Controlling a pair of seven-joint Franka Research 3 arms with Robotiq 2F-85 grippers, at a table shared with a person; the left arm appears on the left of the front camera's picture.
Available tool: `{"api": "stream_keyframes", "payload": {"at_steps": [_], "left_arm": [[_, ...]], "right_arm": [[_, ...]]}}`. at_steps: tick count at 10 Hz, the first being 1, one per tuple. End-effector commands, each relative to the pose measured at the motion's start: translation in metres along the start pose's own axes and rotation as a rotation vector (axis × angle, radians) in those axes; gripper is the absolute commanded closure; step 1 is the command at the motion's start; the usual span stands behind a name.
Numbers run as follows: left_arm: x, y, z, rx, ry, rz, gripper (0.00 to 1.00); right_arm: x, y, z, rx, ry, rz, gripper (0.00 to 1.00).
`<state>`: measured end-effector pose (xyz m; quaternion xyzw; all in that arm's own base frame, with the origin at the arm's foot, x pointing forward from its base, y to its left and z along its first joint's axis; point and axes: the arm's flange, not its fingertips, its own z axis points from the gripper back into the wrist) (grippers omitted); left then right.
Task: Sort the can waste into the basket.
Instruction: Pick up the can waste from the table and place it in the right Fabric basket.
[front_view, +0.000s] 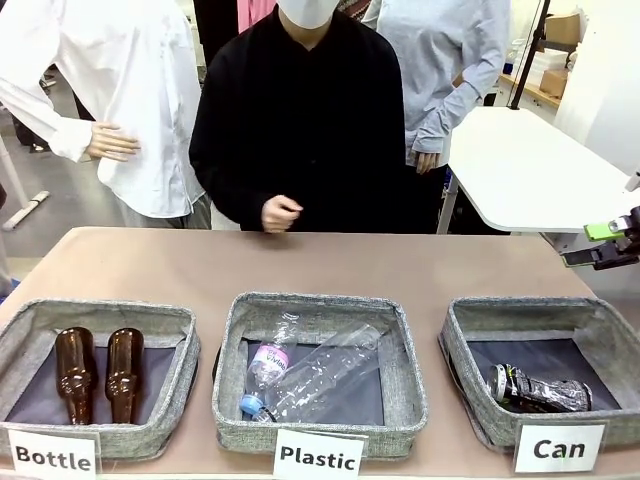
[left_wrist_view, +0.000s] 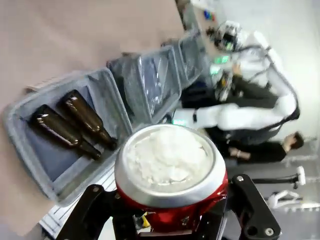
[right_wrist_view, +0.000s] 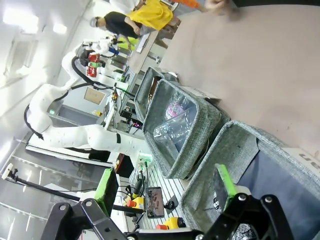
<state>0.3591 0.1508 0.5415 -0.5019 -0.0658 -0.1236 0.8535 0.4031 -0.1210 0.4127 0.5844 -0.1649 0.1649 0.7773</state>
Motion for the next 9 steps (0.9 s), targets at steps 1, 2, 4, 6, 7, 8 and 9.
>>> {"api": "stream_keyframes", "payload": {"at_steps": [1,2,4,6,7,8,9], "left_arm": [[0.038,-0.013,-0.071,0.097,0.318,-0.044,1.00],[0.055,-0.022,-0.113,0.185,0.441,-0.059,1.00],[0.074,-0.040,-0.187,0.323,0.327,-0.101,1.00],[0.058,-0.069,-0.240,0.377,0.140,-0.313,1.00],[0.046,-0.081,-0.263,0.347,0.068,-0.435,1.00],[0.037,-0.093,-0.291,0.330,0.121,-0.575,1.00],[0.026,-0.101,-0.313,0.308,0.188,-0.705,1.00]], "right_arm": [[0.000,0.002,0.001,0.004,-0.004,0.022,0.00],[0.000,0.002,0.001,0.004,-0.004,0.022,0.00],[0.000,0.002,0.001,0.004,-0.004,0.022,0.00],[0.000,0.002,0.001,0.004,-0.004,0.022,0.00],[0.000,0.002,0.001,0.004,-0.004,0.022,0.00],[0.000,0.002,0.001,0.004,-0.004,0.022,0.00],[0.000,0.002,0.001,0.004,-0.004,0.022,0.00]]}}
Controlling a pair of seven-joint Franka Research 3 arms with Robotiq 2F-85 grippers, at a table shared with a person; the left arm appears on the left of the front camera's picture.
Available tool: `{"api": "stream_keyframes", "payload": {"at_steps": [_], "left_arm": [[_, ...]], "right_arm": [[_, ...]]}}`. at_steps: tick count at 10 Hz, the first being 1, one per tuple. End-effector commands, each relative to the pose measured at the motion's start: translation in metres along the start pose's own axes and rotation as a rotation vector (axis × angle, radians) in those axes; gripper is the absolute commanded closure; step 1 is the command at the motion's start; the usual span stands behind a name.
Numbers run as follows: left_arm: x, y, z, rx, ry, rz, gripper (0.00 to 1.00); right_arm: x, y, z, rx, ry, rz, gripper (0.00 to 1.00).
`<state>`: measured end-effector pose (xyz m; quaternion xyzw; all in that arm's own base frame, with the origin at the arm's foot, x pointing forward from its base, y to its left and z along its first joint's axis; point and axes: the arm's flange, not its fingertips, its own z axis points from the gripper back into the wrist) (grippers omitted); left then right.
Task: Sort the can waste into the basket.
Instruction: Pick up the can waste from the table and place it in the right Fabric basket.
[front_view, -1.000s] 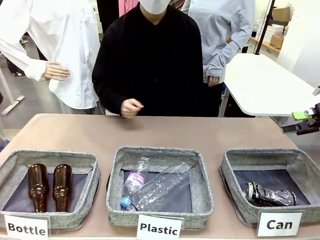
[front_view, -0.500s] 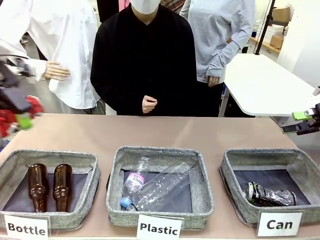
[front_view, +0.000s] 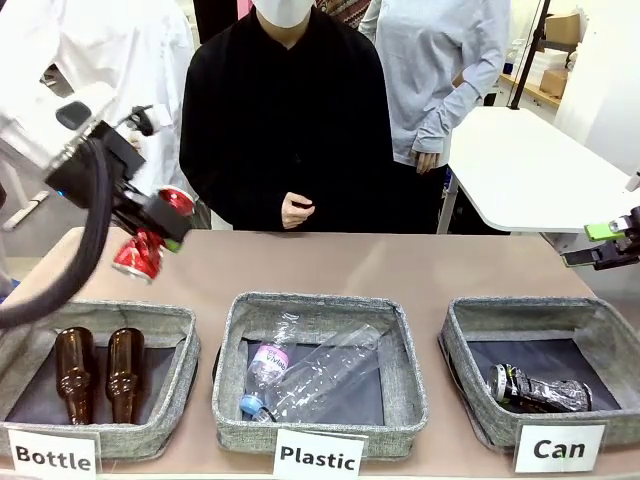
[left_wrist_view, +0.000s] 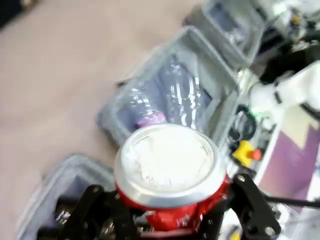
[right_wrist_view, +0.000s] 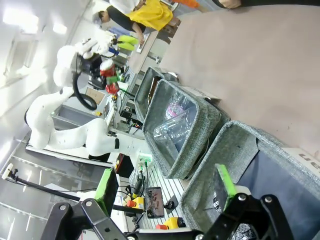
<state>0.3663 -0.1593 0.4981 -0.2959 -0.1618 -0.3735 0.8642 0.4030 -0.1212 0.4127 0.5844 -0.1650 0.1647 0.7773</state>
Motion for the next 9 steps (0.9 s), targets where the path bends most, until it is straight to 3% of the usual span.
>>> {"api": "stream_keyframes", "payload": {"at_steps": [1,2,3,4,8,9], "left_arm": [[-0.009,-0.031,-0.043,-0.095,0.034,-0.270,1.00],[-0.006,-0.050,-0.059,-0.164,0.057,-0.319,1.00],[0.005,-0.063,-0.071,-0.159,0.022,-0.202,1.00],[-0.008,-0.052,-0.047,-0.081,0.066,-0.253,1.00],[-0.006,-0.057,-0.055,-0.093,0.065,-0.255,1.00],[0.003,-0.091,-0.057,-0.273,-0.076,-0.589,1.00]], "right_arm": [[0.000,0.002,0.001,0.004,-0.003,0.023,0.00],[0.000,0.002,0.001,0.004,-0.003,0.023,0.00],[0.000,0.002,0.001,0.004,-0.003,0.023,0.00],[0.000,0.002,0.001,0.004,-0.003,0.023,0.00],[0.000,0.000,0.000,0.000,0.000,0.000,0.00],[-0.018,0.037,0.013,-0.118,0.115,0.104,0.00]]}}
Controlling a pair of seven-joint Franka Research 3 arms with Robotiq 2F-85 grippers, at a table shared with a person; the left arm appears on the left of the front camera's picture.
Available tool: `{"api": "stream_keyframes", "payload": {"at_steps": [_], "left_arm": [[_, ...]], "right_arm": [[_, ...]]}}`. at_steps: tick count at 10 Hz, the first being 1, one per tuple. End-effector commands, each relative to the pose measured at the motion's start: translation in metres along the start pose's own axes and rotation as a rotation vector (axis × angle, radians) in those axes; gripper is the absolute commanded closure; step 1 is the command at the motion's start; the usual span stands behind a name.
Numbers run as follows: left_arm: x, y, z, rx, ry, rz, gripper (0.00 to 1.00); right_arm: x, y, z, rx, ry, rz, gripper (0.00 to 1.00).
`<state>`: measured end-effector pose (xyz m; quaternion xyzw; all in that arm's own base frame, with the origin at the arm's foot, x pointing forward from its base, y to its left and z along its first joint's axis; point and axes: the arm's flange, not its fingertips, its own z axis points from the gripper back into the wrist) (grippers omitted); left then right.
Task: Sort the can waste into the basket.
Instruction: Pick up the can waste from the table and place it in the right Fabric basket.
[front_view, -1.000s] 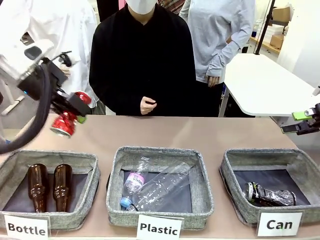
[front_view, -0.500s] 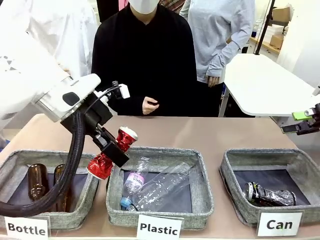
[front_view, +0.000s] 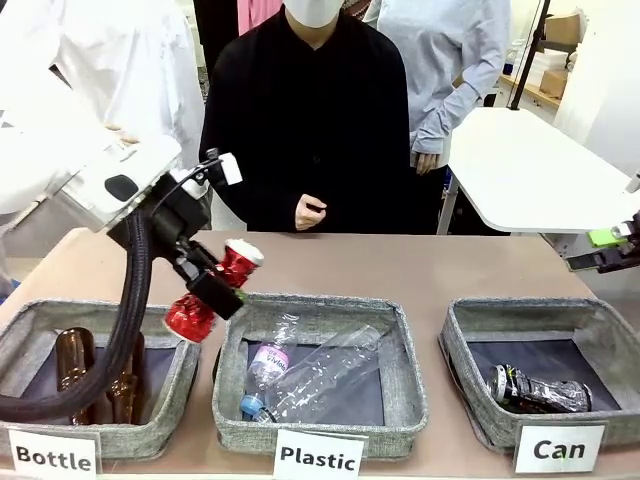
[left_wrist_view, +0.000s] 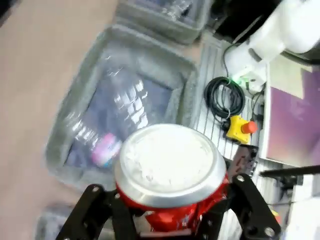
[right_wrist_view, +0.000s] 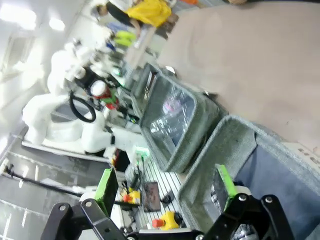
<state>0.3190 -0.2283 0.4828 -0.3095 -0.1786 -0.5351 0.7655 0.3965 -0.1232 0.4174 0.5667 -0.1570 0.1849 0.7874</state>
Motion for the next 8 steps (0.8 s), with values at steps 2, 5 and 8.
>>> {"api": "stream_keyframes", "payload": {"at_steps": [2,5,8], "left_arm": [[0.107,-0.052,-0.039,-0.020,-0.060,-0.453,1.00],[0.215,-0.050,-0.111,0.047,0.104,-0.567,1.00],[0.266,-0.064,-0.215,0.062,0.006,-0.665,1.00]], "right_arm": [[-0.047,0.069,0.038,-0.222,0.248,0.004,0.00],[-0.087,0.112,0.091,-0.338,0.119,0.015,0.00],[-0.089,0.119,0.118,-0.384,0.017,0.009,0.00]]}}
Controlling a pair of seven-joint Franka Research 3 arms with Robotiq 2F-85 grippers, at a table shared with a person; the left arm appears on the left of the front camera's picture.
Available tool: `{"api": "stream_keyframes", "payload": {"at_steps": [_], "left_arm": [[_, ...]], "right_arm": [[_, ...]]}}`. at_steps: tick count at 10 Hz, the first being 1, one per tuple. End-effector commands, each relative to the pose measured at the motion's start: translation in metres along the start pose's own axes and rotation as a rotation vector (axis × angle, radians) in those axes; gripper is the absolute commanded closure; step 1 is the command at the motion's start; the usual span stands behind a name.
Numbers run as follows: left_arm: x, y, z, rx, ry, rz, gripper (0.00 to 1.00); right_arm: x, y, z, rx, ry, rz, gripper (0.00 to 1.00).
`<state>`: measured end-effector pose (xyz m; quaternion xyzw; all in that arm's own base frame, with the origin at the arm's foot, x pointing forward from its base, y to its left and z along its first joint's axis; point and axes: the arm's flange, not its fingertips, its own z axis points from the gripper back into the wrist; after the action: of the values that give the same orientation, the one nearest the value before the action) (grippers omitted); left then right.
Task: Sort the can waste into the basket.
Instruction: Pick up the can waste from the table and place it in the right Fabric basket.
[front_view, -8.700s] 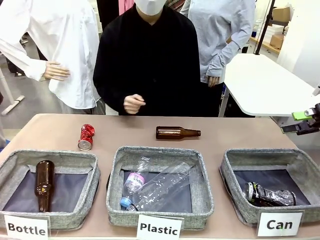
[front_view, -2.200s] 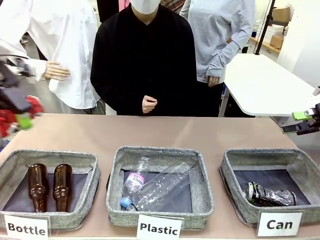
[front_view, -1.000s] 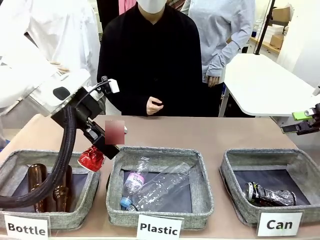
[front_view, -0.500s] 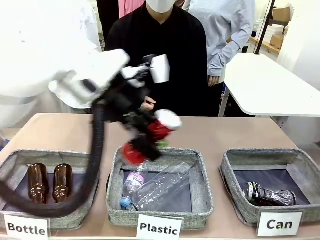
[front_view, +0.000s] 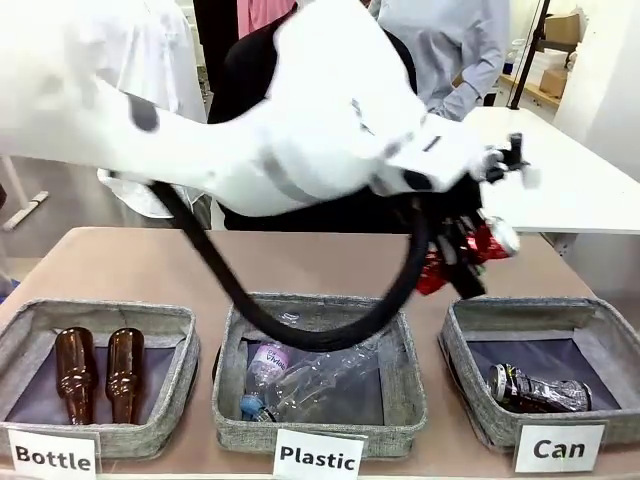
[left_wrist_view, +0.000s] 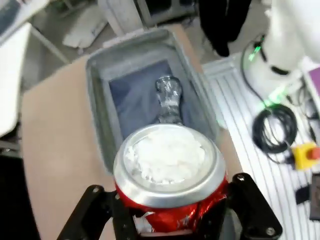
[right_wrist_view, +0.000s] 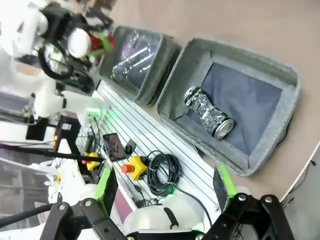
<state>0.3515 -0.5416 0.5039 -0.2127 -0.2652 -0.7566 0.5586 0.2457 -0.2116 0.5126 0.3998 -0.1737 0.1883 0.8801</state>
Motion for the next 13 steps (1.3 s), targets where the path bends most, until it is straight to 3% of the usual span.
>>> {"api": "stream_keyframes", "payload": {"at_steps": [1,4,8,9,10,11,13], "left_arm": [[0.039,-0.006,-0.055,0.025,-0.048,-0.002,1.00],[0.067,-0.012,-0.112,0.040,0.016,0.002,1.00],[0.067,0.005,-0.132,0.044,0.036,0.026,0.97],[0.066,0.005,-0.134,0.044,0.040,0.026,0.43],[0.065,0.006,-0.132,0.035,0.030,0.030,0.40],[0.063,0.006,-0.128,0.044,0.022,0.030,0.00],[0.061,0.003,-0.122,0.059,0.006,0.029,0.00]], "right_arm": [[0.002,0.002,-0.005,0.008,0.028,0.012,0.00],[0.002,0.002,-0.005,0.008,0.028,0.012,0.00],[0.002,0.002,-0.005,0.008,0.028,0.012,0.00],[0.002,0.002,-0.005,0.008,0.028,0.012,0.00],[0.002,0.002,-0.005,0.008,0.028,0.012,0.00],[0.002,0.002,-0.005,0.008,0.028,0.012,0.00],[0.002,0.002,-0.005,0.008,0.028,0.012,0.00]]}}
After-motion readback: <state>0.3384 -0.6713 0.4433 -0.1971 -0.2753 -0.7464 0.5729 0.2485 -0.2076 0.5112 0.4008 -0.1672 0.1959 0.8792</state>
